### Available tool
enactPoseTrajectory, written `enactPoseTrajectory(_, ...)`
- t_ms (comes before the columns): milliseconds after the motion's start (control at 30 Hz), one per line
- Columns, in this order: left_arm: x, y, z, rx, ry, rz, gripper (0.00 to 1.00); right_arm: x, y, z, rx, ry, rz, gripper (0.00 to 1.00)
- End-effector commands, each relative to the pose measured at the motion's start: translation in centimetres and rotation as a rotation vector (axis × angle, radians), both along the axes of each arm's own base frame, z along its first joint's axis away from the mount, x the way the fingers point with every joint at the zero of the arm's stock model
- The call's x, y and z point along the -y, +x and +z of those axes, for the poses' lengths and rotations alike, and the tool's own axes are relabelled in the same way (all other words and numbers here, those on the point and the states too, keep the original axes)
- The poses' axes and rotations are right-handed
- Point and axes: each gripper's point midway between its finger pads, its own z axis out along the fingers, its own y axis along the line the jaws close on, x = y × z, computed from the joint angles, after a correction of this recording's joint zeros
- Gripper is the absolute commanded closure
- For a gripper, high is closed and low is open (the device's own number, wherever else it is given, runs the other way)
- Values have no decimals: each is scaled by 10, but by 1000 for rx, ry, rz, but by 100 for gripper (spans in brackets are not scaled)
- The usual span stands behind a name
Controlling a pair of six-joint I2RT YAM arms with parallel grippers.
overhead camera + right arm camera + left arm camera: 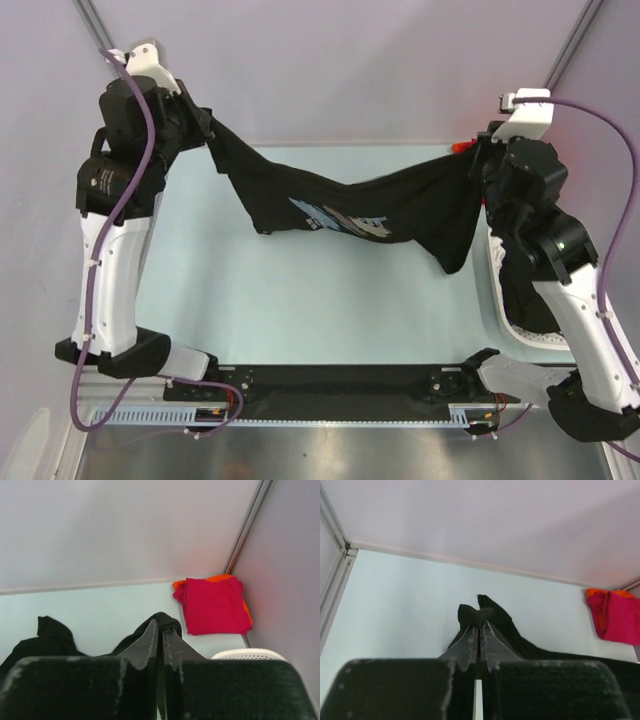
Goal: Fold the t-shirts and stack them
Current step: Flatten out the tshirt
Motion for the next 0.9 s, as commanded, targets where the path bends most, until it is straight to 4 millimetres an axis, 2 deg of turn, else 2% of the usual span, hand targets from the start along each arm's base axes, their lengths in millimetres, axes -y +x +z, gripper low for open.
enactPoseTrajectory(0,8,64,-44,-95,17,5,100,-9,62,-30,-58,-24,-21,100)
enactPoseTrajectory(33,12,80,-54,-118,5,-8,100,-15,89,-42,-73,-3,-28,100)
enactPoseTrajectory(67,11,93,-34,-68,-22,-6,100,-12,108,-48,-84,-1,-35,100)
enactPoseTrajectory(100,15,126,-59,-116,-31,-4,100,-12,123,-51,-87,-4,-42,100)
enactPoseTrajectory(133,14,136,-28,-27,-60,-8,100,-19,152,-56,-93,-7,-38,100)
enactPoseTrajectory(167,6,152,-25,2,-80,13,100,-15,168,-57,-89,-13,-46,100)
enactPoseTrajectory(200,6,177,-41,-11,-83,15,100,-18,181,-56,-83,-11,-40,100)
enactPoseTrajectory(233,-3,181,-26,43,-86,31,100,-23,206,-47,-61,-23,-30,100)
enactPoseTrajectory(267,-5,188,-12,107,-78,34,100,-26,213,-38,-40,-29,-28,100)
enactPoseTrajectory(333,-14,179,21,203,-71,55,100,-35,223,-8,41,-16,8,100)
enactPoseTrajectory(367,-17,173,43,268,-74,60,100,-37,220,19,105,-3,20,100)
enactPoseTrajectory(433,-27,147,89,385,-77,74,100,-52,209,49,182,-1,54,100)
enactPoseTrajectory(467,-32,130,111,435,-86,79,100,-57,196,70,226,-20,66,100)
enactPoseTrajectory(500,-36,120,123,467,-89,80,100,-69,184,86,269,-16,91,100)
enactPoseTrajectory(567,-43,91,157,555,-105,75,100,-71,157,115,333,-30,95,100)
enactPoseTrajectory(600,-43,80,168,584,-114,65,100,-82,142,130,375,-21,113,100)
enactPoseTrajectory(667,-43,56,189,641,-127,37,100,-79,115,158,442,-43,112,100)
enactPoseTrajectory(700,-42,49,194,652,-136,28,100,-88,102,164,456,-46,126,100)
enactPoseTrajectory(767,-38,29,205,677,-147,-6,100,-86,84,173,474,-40,128,100)
enactPoseTrajectory(800,-38,33,197,650,-147,-3,100,-82,72,174,474,-34,131,100)
enactPoseTrajectory(833,-31,24,196,641,-150,-46,100,-77,66,170,468,-31,122,100)
enactPoseTrajectory(867,-28,27,189,615,-151,-56,100,-74,63,165,460,-29,118,100)
